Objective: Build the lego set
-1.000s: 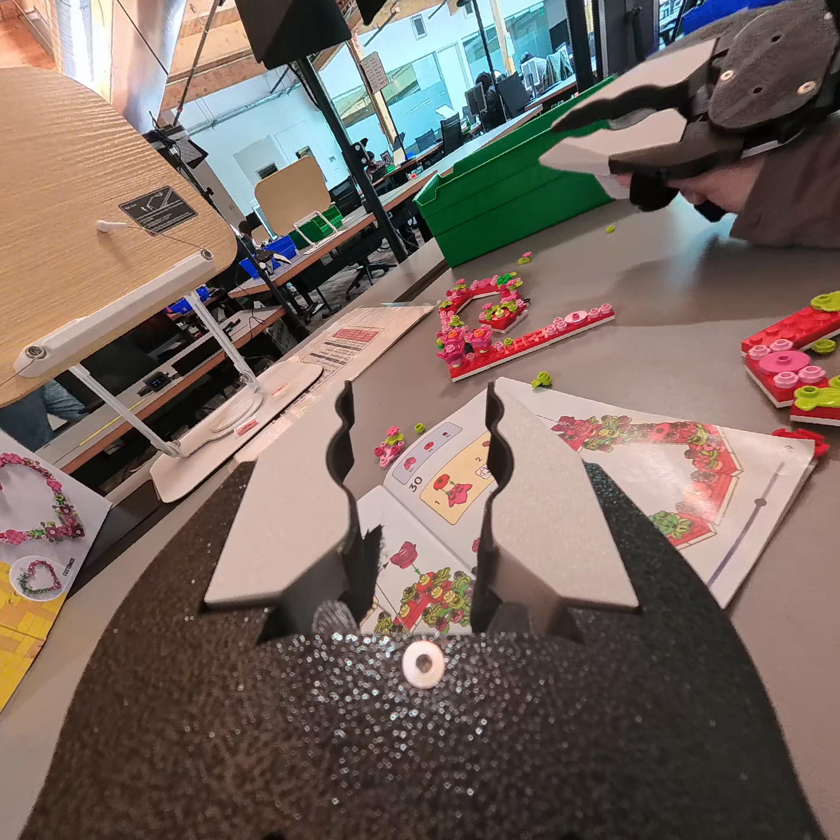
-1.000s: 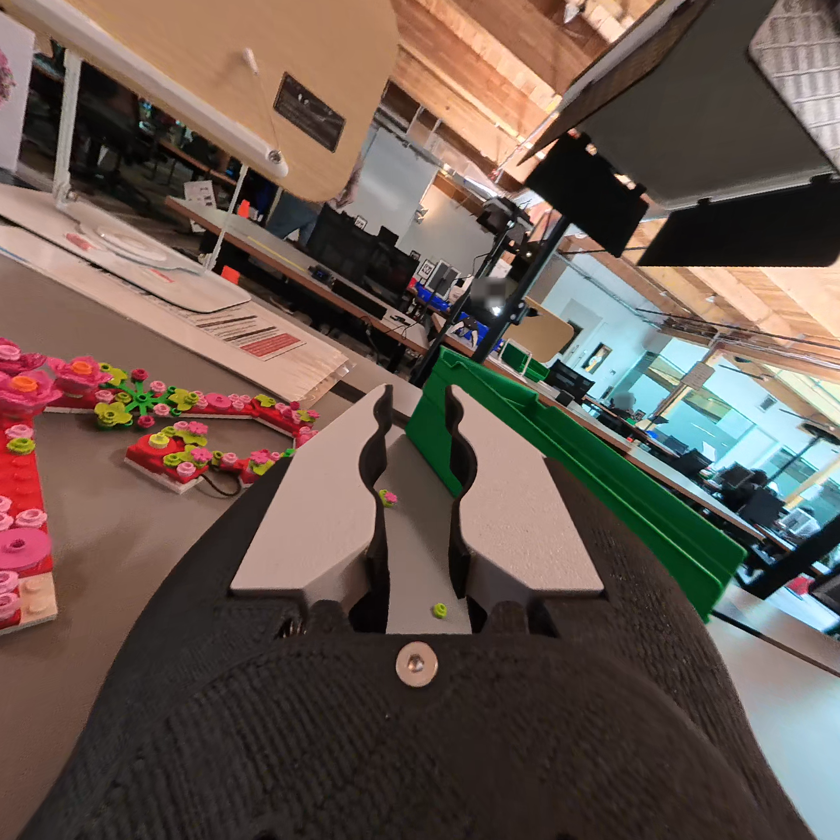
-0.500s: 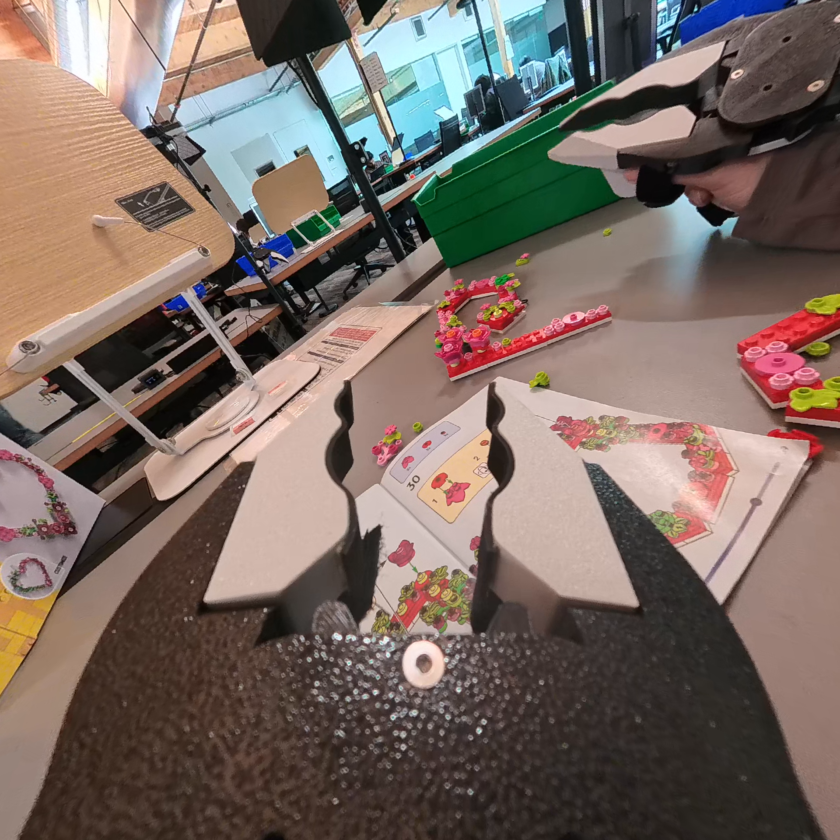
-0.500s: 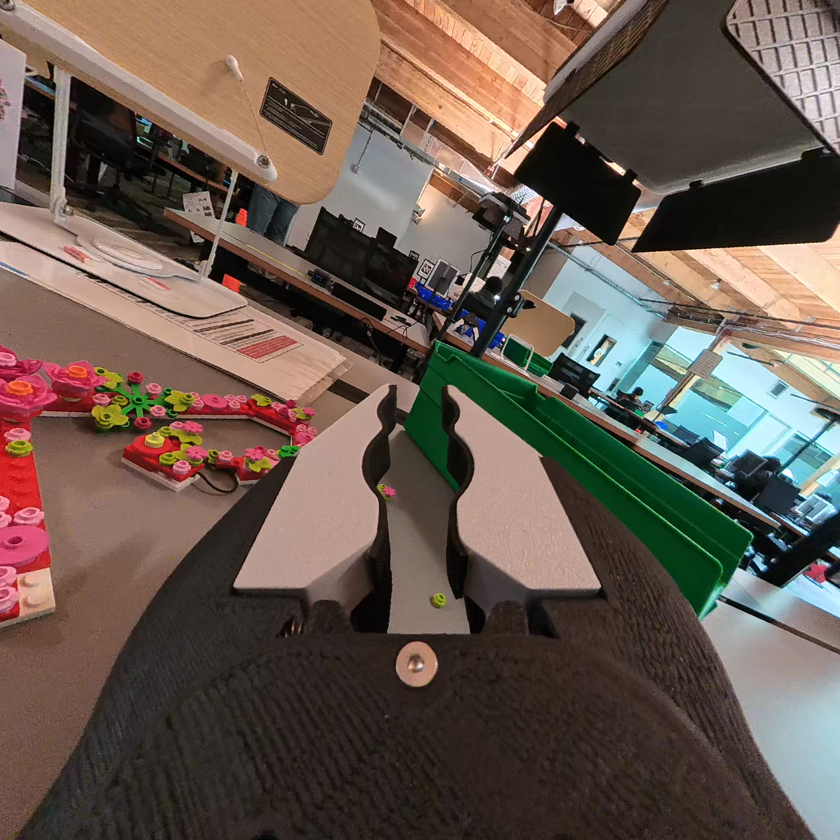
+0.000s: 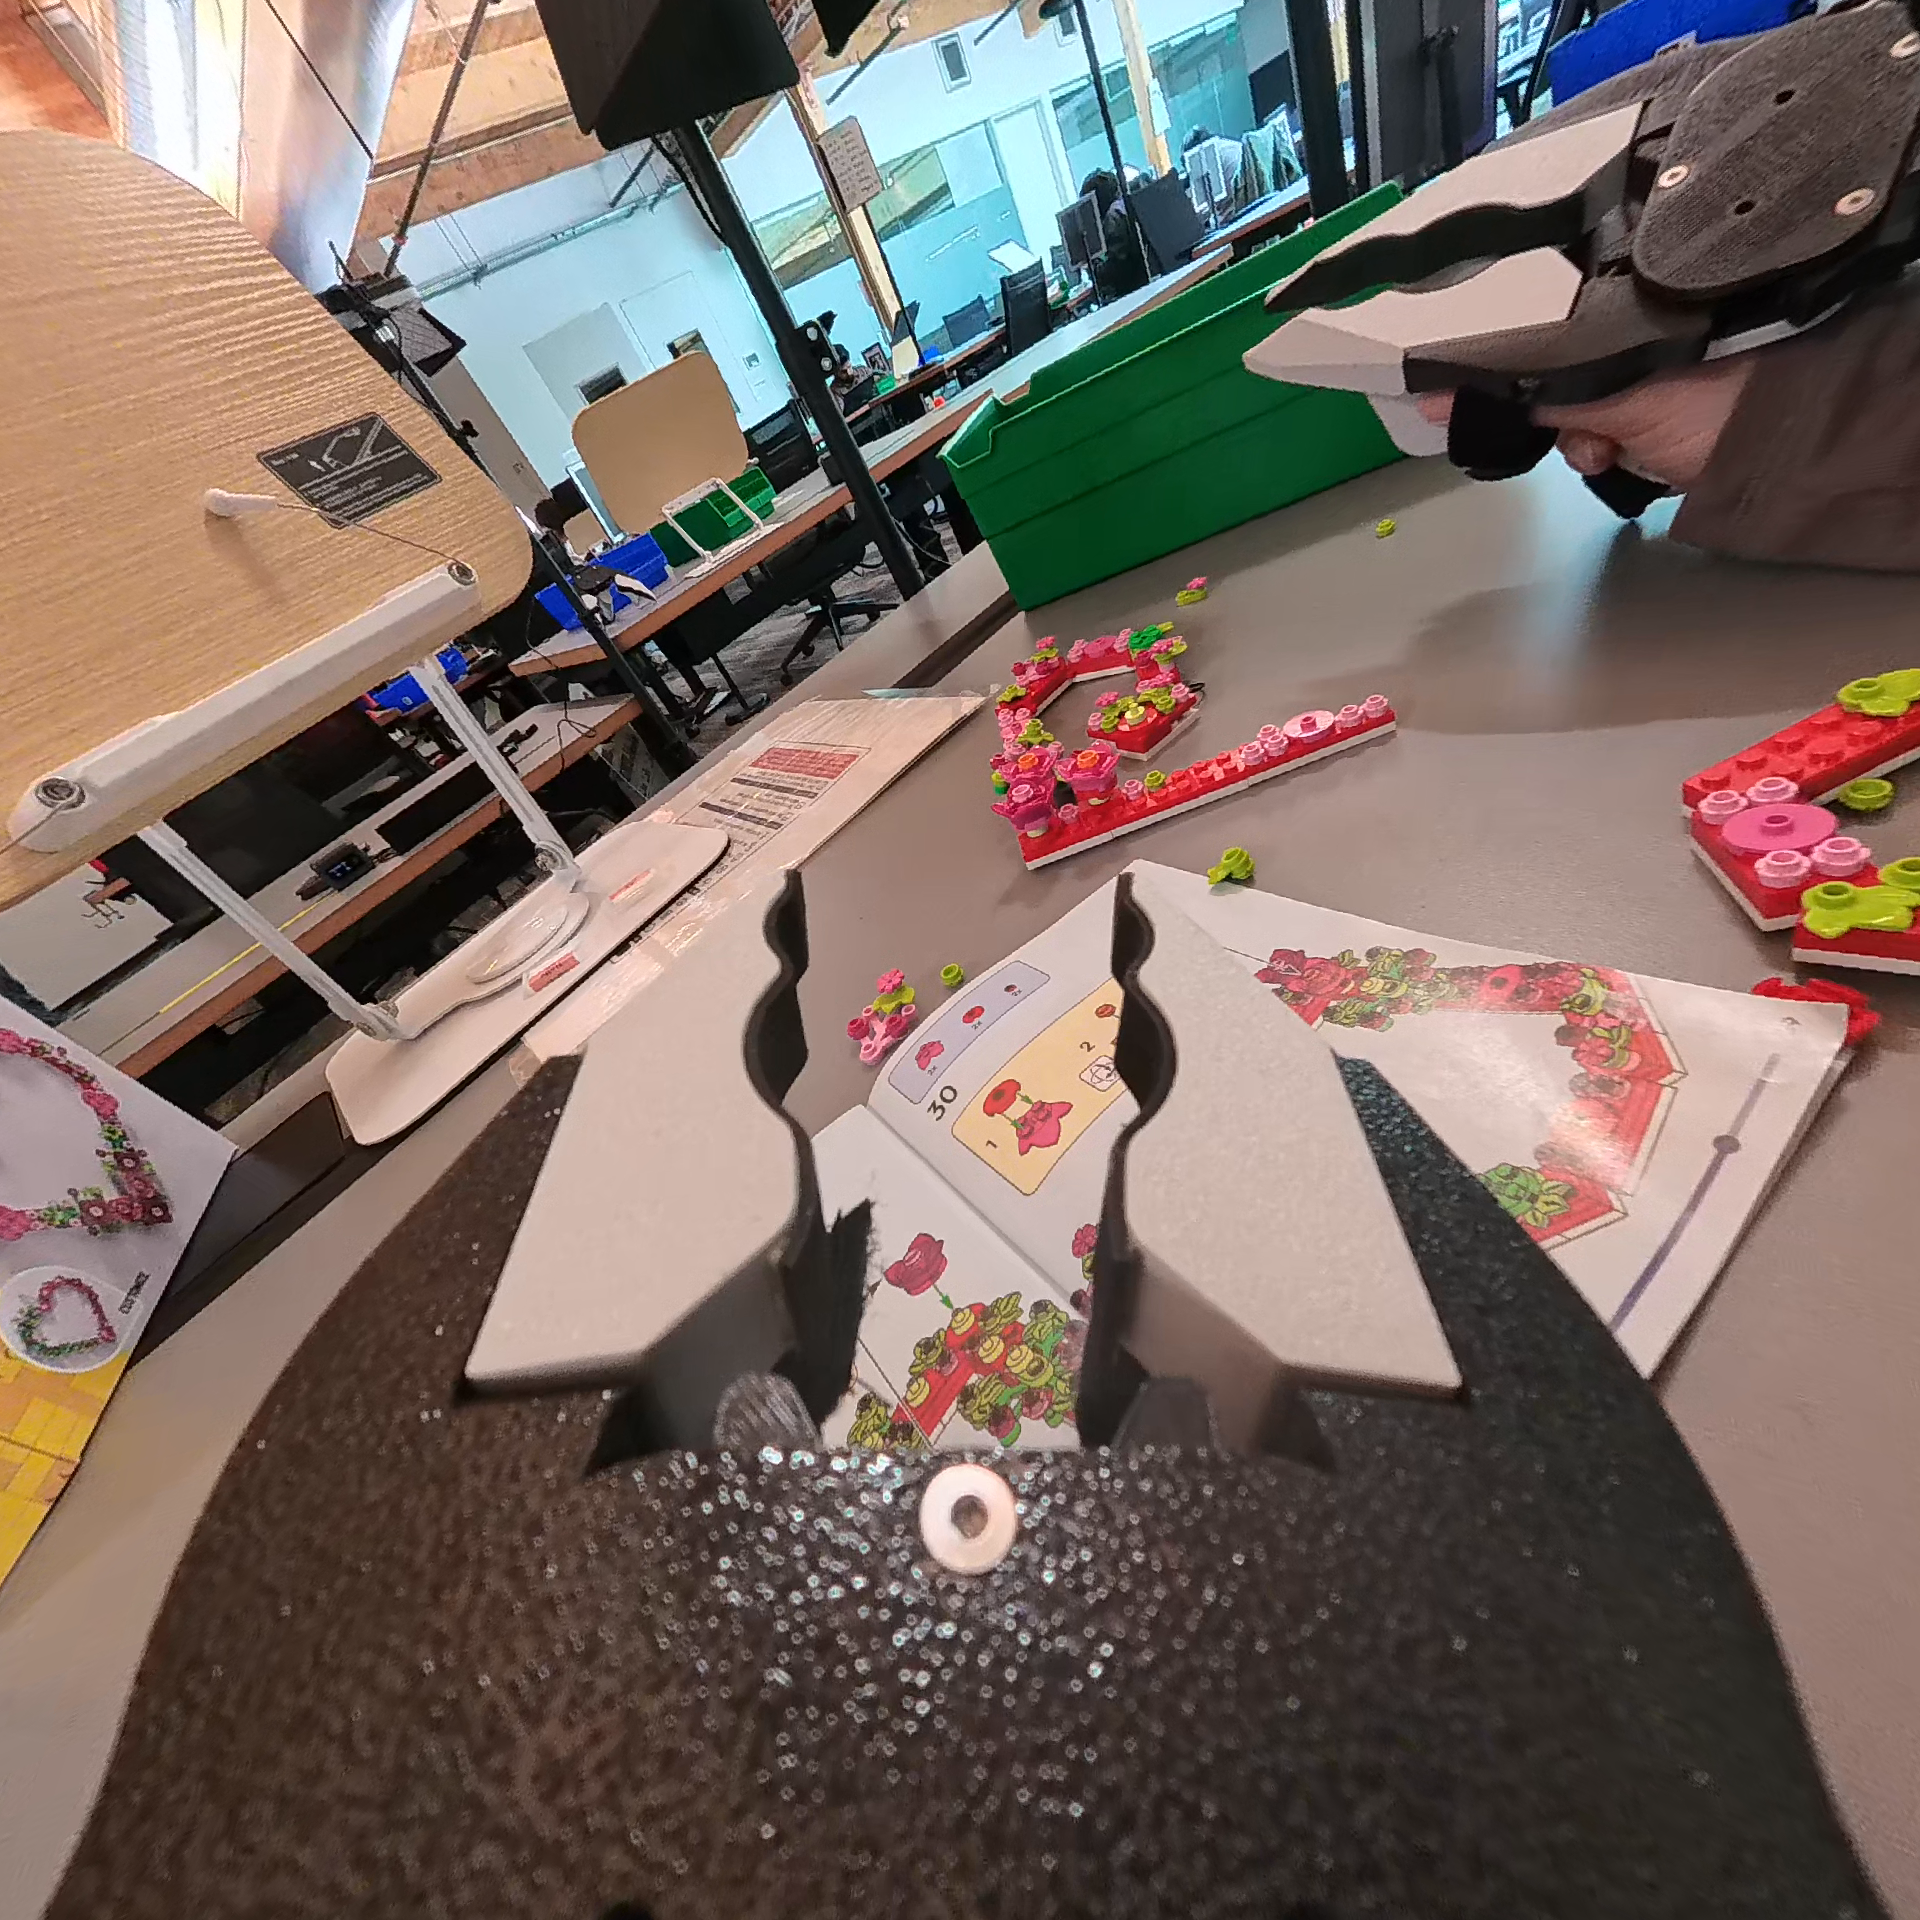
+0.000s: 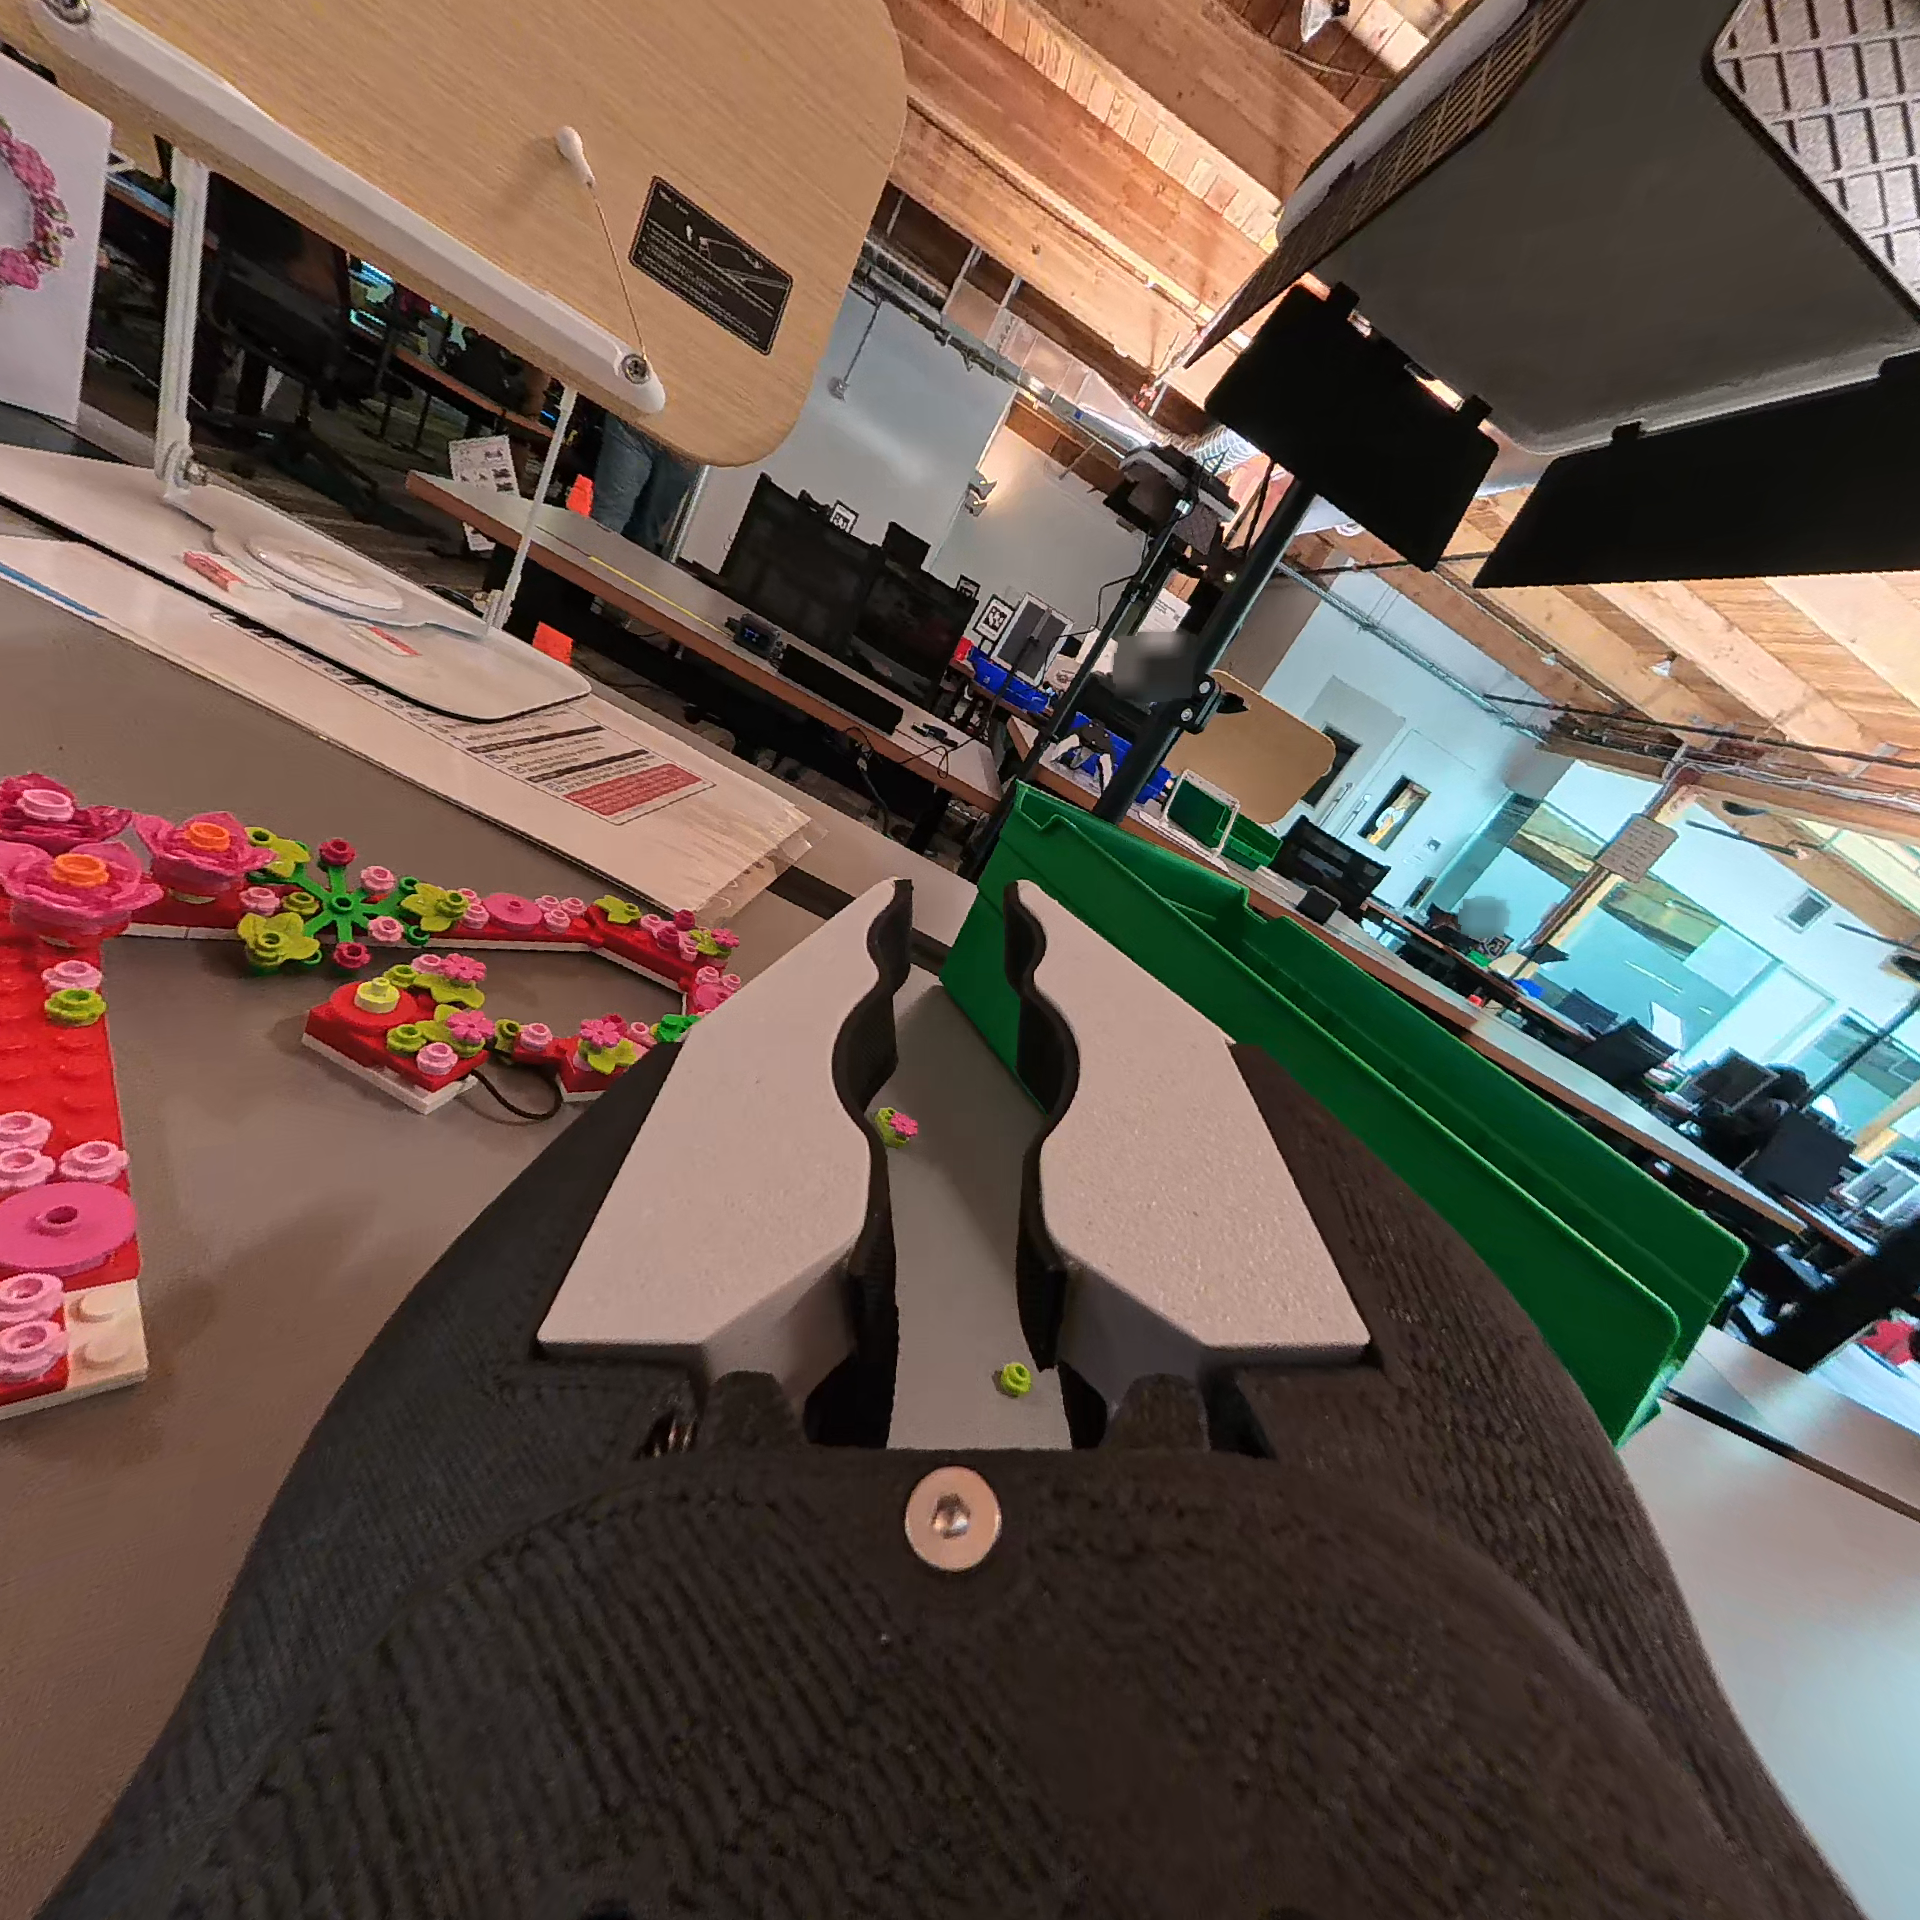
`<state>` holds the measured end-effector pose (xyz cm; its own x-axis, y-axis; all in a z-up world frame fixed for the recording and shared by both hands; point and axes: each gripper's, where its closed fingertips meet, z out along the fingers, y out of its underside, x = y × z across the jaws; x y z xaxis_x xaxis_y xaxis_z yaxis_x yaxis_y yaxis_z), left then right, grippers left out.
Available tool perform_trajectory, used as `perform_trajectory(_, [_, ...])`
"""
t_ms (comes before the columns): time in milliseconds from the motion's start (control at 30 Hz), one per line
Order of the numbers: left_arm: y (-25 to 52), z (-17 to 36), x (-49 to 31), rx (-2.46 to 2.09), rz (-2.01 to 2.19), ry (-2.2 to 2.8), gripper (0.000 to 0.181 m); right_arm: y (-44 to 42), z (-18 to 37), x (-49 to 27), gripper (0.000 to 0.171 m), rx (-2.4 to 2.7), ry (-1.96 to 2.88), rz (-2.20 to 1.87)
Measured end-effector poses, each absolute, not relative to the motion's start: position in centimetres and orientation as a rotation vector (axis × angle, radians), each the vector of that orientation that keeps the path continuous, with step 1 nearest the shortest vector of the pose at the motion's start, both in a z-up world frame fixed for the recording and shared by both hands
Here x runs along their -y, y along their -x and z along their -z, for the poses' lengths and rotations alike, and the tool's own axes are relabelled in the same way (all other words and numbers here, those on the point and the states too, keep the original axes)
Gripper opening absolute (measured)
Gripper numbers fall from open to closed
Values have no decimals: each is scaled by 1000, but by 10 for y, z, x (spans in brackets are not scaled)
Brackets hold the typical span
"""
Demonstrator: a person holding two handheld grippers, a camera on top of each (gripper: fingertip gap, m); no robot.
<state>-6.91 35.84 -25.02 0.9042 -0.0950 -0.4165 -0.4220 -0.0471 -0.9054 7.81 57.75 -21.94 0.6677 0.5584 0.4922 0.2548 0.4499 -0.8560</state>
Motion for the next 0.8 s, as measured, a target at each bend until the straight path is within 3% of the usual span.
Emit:
perform_trajectory(633, [68, 251, -358, -417, -279, 1611, 57, -70, 224, -574, 15, 915, 1118, -232])
perform_trajectory(800, [67, 252, -359, -422, -280, 1612, 57, -36, 241, -541, 31, 1188, 1141, -489])
